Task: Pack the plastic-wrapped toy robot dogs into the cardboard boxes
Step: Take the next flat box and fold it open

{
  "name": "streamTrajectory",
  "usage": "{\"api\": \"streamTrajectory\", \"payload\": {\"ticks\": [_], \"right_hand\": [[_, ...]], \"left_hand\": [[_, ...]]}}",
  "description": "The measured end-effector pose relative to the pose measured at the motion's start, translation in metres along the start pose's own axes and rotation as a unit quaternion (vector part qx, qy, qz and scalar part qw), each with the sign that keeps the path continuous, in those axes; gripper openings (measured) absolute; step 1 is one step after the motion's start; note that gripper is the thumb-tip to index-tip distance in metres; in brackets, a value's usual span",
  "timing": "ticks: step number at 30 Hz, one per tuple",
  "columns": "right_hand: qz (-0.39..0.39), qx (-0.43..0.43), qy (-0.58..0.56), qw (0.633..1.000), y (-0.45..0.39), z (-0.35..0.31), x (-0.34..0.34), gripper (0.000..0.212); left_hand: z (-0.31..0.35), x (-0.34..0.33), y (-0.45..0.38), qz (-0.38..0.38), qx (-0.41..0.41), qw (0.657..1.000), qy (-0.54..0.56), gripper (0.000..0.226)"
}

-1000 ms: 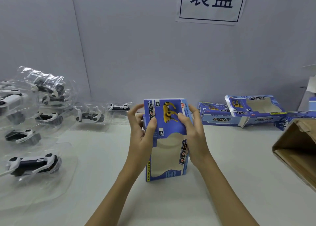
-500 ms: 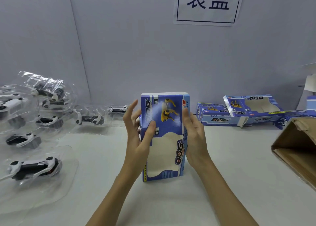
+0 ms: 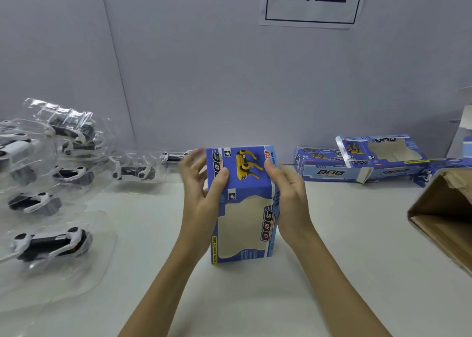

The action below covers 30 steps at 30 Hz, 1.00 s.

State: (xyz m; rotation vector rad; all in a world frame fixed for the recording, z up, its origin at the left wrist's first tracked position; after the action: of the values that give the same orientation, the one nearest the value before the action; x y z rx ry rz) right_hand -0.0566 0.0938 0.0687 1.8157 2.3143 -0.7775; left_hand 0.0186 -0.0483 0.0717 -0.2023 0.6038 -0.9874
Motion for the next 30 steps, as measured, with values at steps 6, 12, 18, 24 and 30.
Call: {"api": "streamTrajectory", "payload": {"ticks": [6,12,18,24,30], "right_hand": [[0.043,0.165,0.108,0.979,-0.001,-0.008,0.002,0.030],[0.054,0.144,0.166,0.974,-0.001,0.000,-0.001,0.033],[0.019,0.070,0.087,0.994,-0.002,0.002,0.002,0.032],[0.036,0.071,0.093,0.992,-0.001,0.002,0.000,0.031],[0.057,0.095,0.098,0.989,-0.002,-0.004,0.002,0.038]], "left_hand": [[-0.002,0.002,-0.001,-0.044,-0.158,0.970,-0.178,0.012],[-0.012,0.008,-0.001,-0.054,-0.086,0.983,-0.156,0.044],[-0.011,0.008,-0.001,-0.061,-0.020,0.995,-0.079,0.074],[-0.018,0.010,-0.004,-0.071,0.005,0.995,-0.074,0.084],[-0.014,0.022,-0.012,-0.056,-0.043,0.986,-0.151,0.084]]}}
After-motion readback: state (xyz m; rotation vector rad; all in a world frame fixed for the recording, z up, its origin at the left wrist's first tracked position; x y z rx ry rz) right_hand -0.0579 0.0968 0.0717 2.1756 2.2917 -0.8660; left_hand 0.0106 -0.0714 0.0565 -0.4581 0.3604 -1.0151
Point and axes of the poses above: each hand's wrist, its own y-axis away from the middle knuckle, its own x-axis out of the back of the hand, z = x × y, the point moved 4 cm from there along -y, towards the middle knuckle, and after that the axes turned 8 degrees about z, right-handed, at the moved point
